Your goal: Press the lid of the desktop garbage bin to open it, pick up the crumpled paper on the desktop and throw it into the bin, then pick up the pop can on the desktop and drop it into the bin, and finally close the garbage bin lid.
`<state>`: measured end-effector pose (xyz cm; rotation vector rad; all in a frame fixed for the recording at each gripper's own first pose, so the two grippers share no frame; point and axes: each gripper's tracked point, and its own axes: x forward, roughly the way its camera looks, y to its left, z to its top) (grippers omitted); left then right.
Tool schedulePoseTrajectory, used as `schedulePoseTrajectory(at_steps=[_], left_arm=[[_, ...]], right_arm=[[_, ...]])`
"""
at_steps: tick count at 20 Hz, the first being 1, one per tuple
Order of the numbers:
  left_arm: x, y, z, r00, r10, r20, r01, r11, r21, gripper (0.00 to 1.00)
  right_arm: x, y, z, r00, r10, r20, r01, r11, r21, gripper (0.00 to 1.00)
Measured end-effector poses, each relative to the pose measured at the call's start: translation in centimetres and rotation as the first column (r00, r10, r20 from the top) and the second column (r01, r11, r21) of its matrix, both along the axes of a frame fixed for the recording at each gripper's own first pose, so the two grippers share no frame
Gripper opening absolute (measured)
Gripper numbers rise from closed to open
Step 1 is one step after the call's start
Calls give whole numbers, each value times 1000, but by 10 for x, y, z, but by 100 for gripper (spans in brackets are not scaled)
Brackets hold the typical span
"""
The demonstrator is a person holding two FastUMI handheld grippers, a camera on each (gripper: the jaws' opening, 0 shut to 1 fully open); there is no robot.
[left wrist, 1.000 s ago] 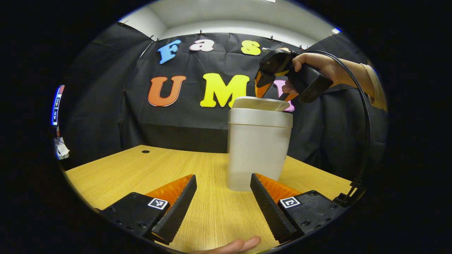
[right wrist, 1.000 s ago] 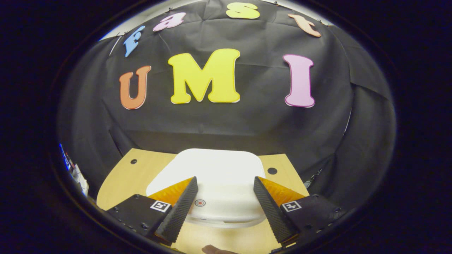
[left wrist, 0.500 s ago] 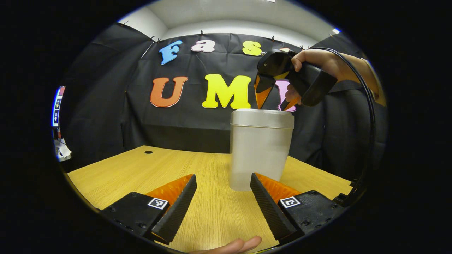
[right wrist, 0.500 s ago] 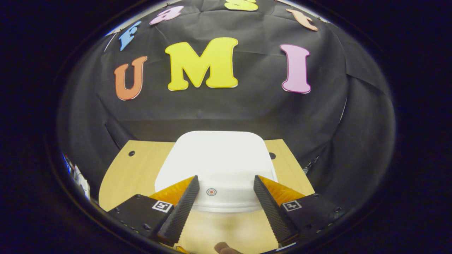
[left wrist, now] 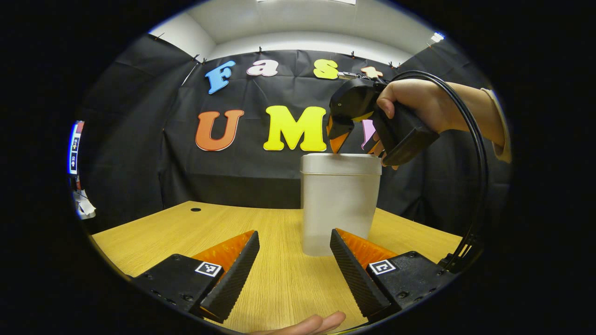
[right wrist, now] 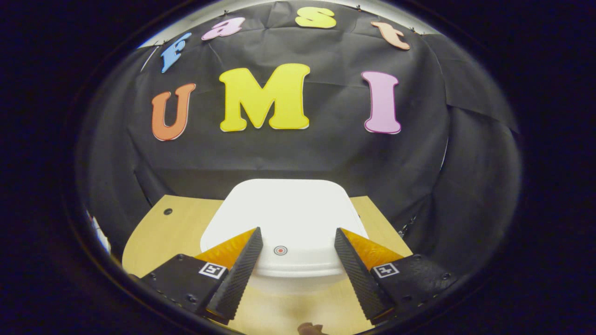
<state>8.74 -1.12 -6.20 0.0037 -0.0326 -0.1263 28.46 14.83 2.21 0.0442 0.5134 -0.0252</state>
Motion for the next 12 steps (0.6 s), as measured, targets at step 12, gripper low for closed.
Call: schedulePoseTrajectory(at_steps=[12], left_arm=[[13, 6, -25, 996, 16, -90, -21, 998, -57, 98]], right_arm=[[4, -15, 5, 980, 77, 182, -90, 993, 69, 98]])
